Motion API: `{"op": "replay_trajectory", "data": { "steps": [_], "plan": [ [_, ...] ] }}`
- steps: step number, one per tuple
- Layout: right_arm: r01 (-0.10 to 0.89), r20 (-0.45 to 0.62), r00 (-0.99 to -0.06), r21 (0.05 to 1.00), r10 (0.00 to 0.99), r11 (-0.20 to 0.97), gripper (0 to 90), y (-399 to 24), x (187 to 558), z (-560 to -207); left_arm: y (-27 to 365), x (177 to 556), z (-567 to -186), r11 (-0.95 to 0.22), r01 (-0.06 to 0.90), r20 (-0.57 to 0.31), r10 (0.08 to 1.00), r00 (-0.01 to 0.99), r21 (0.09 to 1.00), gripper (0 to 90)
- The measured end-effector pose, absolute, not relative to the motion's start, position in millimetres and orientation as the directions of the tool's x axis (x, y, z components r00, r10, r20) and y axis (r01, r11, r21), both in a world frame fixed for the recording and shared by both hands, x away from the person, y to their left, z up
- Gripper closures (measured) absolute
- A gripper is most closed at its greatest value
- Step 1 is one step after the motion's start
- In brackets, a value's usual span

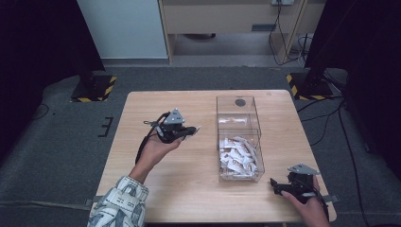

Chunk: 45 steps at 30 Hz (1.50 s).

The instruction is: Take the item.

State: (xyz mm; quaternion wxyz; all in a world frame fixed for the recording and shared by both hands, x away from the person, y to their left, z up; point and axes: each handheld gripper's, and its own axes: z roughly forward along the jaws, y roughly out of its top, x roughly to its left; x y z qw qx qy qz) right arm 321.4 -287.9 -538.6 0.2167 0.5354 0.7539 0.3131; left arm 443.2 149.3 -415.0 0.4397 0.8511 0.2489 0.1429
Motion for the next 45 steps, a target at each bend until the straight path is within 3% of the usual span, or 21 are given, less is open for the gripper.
{"op": "replay_trajectory", "data": {
  "steps": [20,45],
  "plan": [
    [0.672,0.01,-0.331,0.704,0.944,0.229,0.8,-288,321,-539,153,452,-433,-0.489,0.32,0.013,0.563,0.826,0.811,89.6],
    [0.672,0.009,-0.333,0.704,0.943,0.231,0.8,-288,321,-539,172,475,-467,-0.495,0.423,-0.007,0.643,0.766,0.759,89.4]
  ]
}}
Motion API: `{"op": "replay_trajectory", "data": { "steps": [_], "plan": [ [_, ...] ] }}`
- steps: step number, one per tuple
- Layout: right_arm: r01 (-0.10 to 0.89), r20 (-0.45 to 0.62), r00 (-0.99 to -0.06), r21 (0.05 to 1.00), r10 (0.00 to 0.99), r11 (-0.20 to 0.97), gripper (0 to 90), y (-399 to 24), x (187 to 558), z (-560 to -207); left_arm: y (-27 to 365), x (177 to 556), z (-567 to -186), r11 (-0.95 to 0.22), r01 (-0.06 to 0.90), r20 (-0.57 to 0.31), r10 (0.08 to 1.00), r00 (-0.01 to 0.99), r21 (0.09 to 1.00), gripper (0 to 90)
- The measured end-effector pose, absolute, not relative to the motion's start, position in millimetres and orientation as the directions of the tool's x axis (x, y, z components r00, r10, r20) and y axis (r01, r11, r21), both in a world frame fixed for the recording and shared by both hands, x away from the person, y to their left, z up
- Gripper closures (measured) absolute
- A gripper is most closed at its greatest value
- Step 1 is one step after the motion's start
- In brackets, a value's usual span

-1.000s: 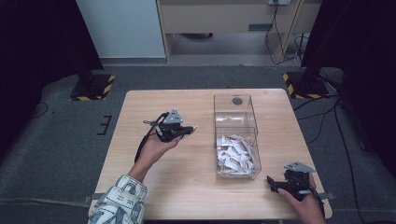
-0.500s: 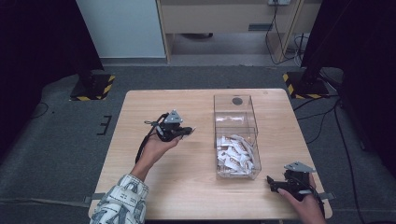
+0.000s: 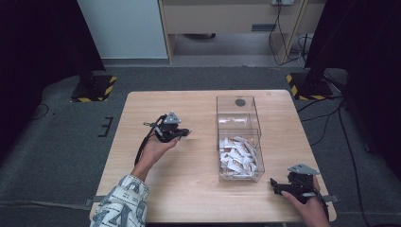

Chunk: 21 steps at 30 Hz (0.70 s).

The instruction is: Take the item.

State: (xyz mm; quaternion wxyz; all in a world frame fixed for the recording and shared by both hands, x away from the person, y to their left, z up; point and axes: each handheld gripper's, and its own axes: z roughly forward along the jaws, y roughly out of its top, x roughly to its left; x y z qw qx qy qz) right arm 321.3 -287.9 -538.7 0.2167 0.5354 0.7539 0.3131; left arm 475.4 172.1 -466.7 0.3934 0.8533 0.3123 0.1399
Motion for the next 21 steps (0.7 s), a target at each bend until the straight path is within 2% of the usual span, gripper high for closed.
{"op": "replay_trajectory", "data": {
  "steps": [9,21],
  "plan": [
    [0.671,0.007,-0.334,0.704,0.943,0.232,0.8,-288,321,-539,186,483,-485,-0.491,0.474,-0.015,0.683,0.73,0.731,89.4],
    [0.671,0.008,-0.334,0.704,0.942,0.232,0.8,-288,321,-539,188,485,-494,-0.505,0.482,-0.003,0.688,0.725,0.716,89.1]
  ]
}}
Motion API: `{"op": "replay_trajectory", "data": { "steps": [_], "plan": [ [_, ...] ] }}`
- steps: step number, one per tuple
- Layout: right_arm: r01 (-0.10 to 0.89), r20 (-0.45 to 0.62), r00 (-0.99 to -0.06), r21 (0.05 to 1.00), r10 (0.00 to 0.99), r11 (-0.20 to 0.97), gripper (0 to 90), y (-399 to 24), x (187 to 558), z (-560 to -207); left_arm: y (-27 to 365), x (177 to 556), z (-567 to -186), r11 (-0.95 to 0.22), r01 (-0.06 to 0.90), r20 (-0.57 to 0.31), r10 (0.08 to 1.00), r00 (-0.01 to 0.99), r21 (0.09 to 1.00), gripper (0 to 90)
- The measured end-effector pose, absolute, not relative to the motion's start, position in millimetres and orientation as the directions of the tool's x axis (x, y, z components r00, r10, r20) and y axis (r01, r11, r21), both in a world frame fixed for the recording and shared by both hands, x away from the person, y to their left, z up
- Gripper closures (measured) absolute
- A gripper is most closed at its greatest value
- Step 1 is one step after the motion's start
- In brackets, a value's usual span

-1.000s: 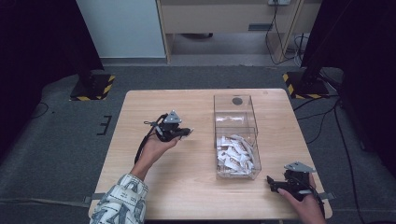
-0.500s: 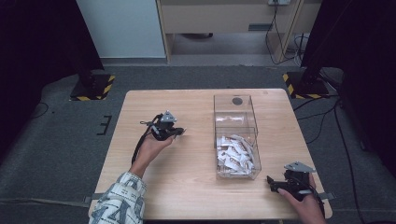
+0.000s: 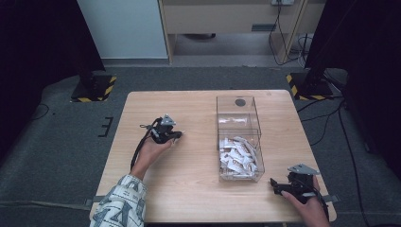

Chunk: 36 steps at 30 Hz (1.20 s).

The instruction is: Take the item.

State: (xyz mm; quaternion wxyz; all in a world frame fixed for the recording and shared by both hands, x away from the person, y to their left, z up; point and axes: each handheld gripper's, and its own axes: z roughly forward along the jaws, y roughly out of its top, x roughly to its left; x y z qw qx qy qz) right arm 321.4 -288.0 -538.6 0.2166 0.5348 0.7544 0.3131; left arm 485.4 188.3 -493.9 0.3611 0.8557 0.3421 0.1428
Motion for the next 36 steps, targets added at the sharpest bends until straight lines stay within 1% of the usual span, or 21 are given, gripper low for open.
{"op": "replay_trajectory", "data": {
  "steps": [8,12,15,19,25,27,30,34,36],
  "plan": [
    [0.67,0.006,-0.335,0.705,0.942,0.233,0.9,-288,321,-539,182,485,-496,-0.505,0.473,-0.001,0.682,0.731,0.722,87.6],
    [0.671,0.007,-0.335,0.704,0.942,0.233,0.8,-288,321,-539,178,482,-494,-0.501,0.458,0.009,0.682,0.731,0.734,76.0],
    [0.671,0.007,-0.334,0.704,0.942,0.232,0.8,-288,321,-539,176,478,-490,-0.492,0.443,0.022,0.687,0.726,0.749,59.7],
    [0.67,0.007,-0.334,0.704,0.942,0.233,0.8,-288,321,-539,173,472,-484,-0.51,0.416,0.05,0.675,0.737,0.753,46.2],
    [0.671,0.008,-0.334,0.704,0.943,0.232,0.8,-288,321,-539,172,467,-475,-0.491,0.388,0.052,0.669,0.742,0.78,32.9],
    [0.672,0.009,-0.332,0.704,0.943,0.23,0.8,-288,321,-539,171,464,-472,-0.486,0.379,0.038,0.652,0.757,0.788,29.8],
    [0.67,0.006,-0.335,0.704,0.942,0.233,0.8,-288,321,-539,169,459,-468,-0.49,0.36,0.043,0.636,0.771,0.794,22.1],
    [0.672,0.009,-0.333,0.704,0.943,0.23,0.9,-288,321,-539,164,449,-463,-0.506,0.345,0.05,0.615,0.787,0.79,14.8],
    [0.671,0.008,-0.333,0.704,0.943,0.231,0.8,-288,321,-539,162,444,-462,-0.507,0.344,0.037,0.6,0.799,0.79,10.9]
  ]
}}
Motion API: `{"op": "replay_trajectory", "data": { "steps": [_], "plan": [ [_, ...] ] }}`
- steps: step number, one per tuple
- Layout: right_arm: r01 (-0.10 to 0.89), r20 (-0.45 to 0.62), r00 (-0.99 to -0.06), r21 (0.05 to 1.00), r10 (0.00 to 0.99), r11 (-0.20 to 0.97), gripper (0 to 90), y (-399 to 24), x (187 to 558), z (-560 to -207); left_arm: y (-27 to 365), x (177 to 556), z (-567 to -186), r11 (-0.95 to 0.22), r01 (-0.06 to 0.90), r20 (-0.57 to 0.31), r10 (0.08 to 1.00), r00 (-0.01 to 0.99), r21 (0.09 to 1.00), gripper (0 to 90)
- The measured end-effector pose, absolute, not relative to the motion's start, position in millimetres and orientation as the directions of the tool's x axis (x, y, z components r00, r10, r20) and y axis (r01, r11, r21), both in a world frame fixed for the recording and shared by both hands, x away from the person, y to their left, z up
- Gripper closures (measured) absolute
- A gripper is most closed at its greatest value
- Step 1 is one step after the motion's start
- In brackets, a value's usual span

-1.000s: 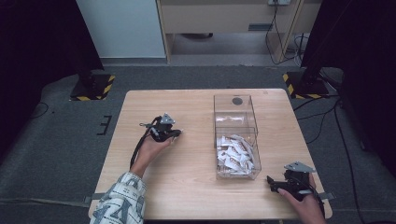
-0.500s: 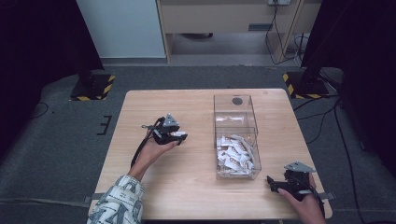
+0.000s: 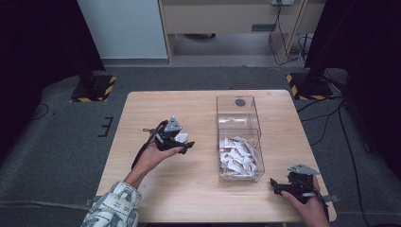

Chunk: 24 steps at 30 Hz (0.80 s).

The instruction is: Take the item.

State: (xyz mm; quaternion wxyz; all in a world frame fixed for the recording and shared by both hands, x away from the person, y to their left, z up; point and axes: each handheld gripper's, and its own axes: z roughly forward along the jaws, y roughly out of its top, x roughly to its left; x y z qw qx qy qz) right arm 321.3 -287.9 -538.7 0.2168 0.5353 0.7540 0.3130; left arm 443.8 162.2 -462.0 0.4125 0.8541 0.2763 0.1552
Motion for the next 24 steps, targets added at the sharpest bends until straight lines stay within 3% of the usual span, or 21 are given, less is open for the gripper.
{"op": "replay_trajectory", "data": {
  "steps": [15,24],
  "plan": [
    [0.672,0.01,-0.331,0.704,0.944,0.229,0.9,-288,321,-539,193,413,-465,-0.54,0.383,0.07,0.64,0.766,0.75,6.1],
    [0.672,0.009,-0.331,0.704,0.944,0.229,0.8,-288,321,-539,221,395,-489,-0.516,0.431,0.023,0.66,0.751,0.74,6.1]
  ]
}}
